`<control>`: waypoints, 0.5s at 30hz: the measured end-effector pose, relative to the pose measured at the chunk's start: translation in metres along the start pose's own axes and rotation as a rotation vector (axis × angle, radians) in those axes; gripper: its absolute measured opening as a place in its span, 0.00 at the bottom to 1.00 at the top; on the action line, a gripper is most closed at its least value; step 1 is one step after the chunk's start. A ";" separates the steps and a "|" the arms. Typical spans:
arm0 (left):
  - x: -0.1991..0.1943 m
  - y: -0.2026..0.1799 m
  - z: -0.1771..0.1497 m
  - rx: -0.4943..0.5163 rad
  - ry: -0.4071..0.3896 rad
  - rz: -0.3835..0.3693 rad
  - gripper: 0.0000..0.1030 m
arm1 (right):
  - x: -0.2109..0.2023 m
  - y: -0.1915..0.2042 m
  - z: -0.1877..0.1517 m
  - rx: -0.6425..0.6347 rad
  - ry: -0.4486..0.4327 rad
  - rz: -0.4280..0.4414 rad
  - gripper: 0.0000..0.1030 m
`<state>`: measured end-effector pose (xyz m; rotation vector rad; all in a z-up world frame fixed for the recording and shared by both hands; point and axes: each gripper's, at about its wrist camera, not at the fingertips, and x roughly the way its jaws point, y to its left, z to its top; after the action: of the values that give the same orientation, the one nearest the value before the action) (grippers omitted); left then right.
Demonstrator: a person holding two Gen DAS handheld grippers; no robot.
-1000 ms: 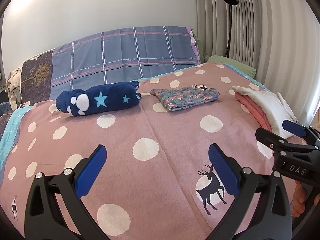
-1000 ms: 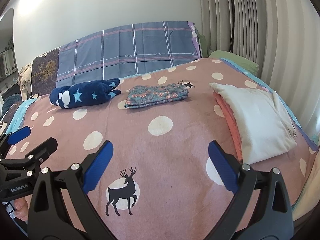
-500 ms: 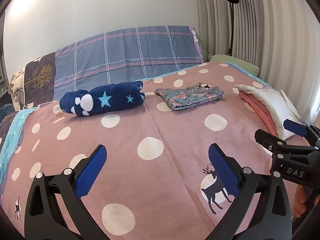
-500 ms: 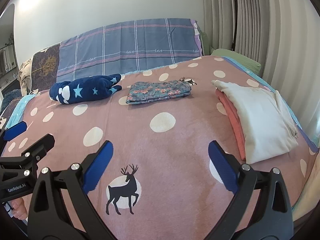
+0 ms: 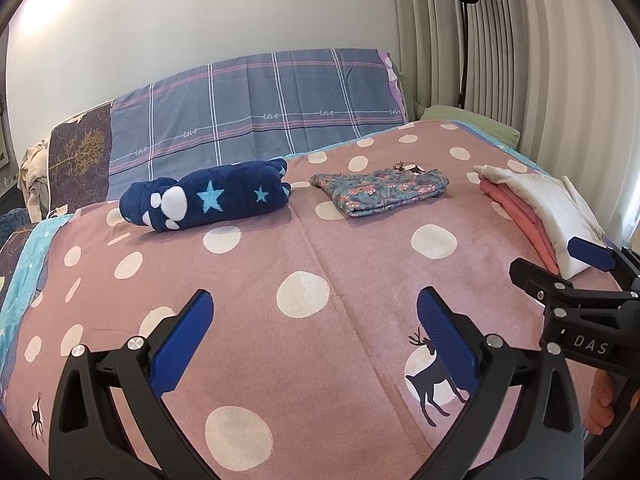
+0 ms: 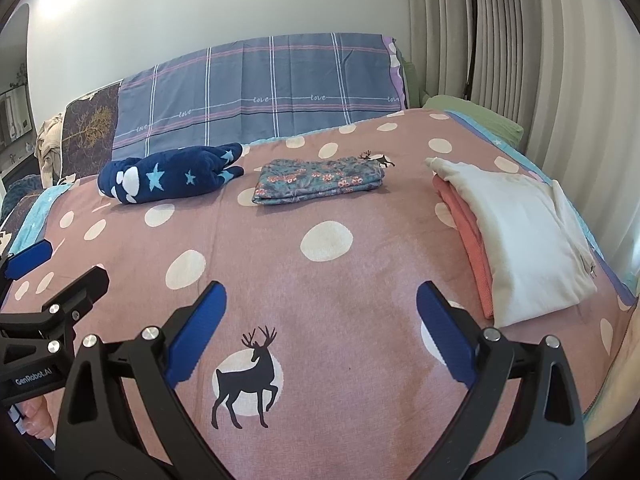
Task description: Fold small clothes
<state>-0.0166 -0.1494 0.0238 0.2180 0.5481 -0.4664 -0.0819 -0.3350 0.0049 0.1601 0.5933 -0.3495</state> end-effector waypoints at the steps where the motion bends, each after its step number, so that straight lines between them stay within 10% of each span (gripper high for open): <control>1: 0.000 0.000 0.000 0.001 0.001 -0.001 0.99 | 0.000 0.000 0.000 0.000 0.000 0.000 0.95; 15: 0.003 -0.001 -0.003 0.003 0.014 -0.004 0.99 | 0.000 0.000 -0.002 -0.001 0.000 -0.003 0.95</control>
<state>-0.0162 -0.1505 0.0200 0.2237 0.5614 -0.4697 -0.0826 -0.3348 0.0036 0.1582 0.5941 -0.3519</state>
